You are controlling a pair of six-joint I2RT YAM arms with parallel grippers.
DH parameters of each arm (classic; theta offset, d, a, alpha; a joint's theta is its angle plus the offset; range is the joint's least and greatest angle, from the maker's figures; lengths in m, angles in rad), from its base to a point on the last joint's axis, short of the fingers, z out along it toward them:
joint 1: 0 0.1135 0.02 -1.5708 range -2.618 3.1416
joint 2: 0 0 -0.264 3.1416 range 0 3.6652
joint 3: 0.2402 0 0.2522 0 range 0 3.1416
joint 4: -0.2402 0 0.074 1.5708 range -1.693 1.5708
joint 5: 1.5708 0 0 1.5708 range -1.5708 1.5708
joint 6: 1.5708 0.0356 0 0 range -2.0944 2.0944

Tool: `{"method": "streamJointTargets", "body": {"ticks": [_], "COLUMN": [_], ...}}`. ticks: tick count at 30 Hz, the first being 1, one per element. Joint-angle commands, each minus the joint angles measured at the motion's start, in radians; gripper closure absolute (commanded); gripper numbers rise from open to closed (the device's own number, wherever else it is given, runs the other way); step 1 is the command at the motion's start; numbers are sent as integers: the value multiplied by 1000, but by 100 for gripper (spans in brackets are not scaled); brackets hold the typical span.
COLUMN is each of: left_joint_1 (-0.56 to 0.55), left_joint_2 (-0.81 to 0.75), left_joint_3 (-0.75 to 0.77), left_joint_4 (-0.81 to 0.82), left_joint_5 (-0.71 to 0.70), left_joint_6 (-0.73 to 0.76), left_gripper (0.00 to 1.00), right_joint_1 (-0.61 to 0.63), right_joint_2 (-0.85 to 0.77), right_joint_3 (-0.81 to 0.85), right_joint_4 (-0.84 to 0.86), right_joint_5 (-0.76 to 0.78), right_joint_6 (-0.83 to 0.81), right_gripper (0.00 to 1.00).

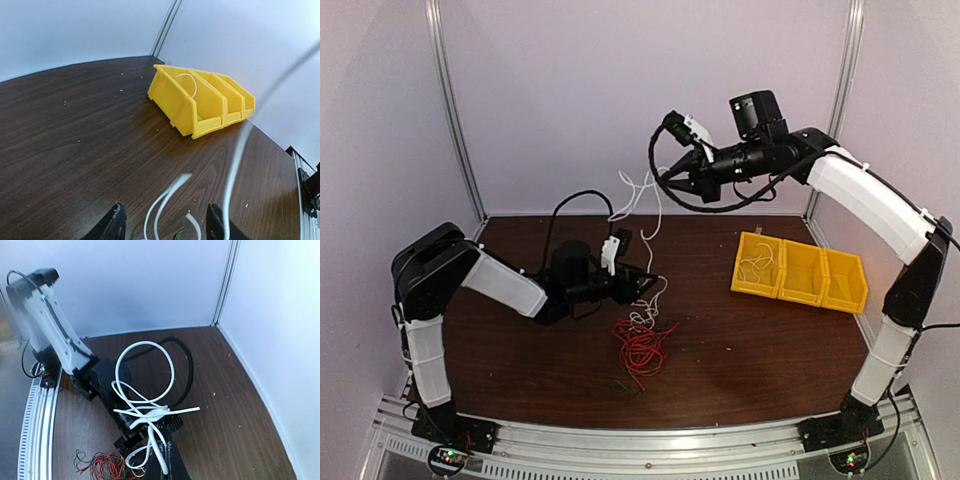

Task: Untangle the cables

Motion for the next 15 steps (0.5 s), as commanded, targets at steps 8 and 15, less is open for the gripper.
{"method": "streamJointTargets", "body": {"ticks": [8, 15], "left_joint_1": [-2, -3], "left_joint_2": [167, 176], "left_joint_3": [52, 14], "left_joint_4": [155, 195], "left_joint_5": [33, 46], "left_joint_6": [-100, -120], "left_gripper": [88, 100], "right_joint_1": [-165, -373], "right_joint_2": [-128, -170], "right_joint_3": [175, 191], "right_joint_4": [41, 117], "right_joint_5": [-156, -166], "right_joint_6": [136, 227], "right_gripper": [100, 100]}}
